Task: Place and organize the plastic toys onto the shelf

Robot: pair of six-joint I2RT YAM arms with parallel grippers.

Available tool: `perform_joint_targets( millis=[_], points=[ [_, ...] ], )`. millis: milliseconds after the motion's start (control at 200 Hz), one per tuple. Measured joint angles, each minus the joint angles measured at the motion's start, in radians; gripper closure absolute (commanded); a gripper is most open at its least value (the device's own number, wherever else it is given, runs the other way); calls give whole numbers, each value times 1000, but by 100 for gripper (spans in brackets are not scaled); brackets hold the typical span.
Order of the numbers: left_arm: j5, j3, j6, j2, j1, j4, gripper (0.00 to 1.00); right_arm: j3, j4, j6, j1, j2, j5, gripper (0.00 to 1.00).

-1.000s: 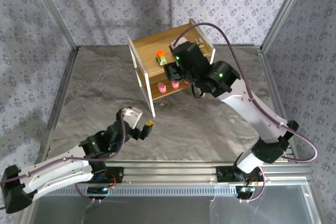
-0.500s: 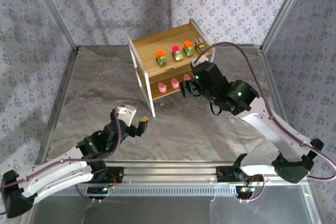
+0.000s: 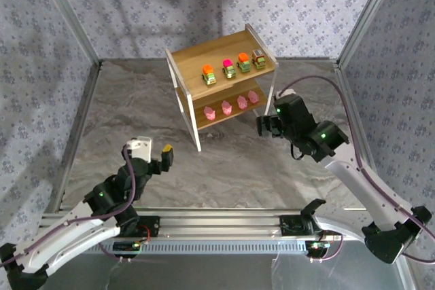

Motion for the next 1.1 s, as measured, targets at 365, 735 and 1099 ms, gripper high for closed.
perform_joint_targets(
  millis=[365, 735, 1099],
  points=[
    [-53, 45, 109, 161, 36, 72, 0, -142, 83, 5, -220, -64, -61, 0],
    [91, 54, 272, 374, 332, 304, 1, -274, 192, 29, -271, -166, 32, 0],
    [351, 19, 339, 624, 676, 573, 0, -492, 375, 11, -271, -256, 99, 0]
  ],
)
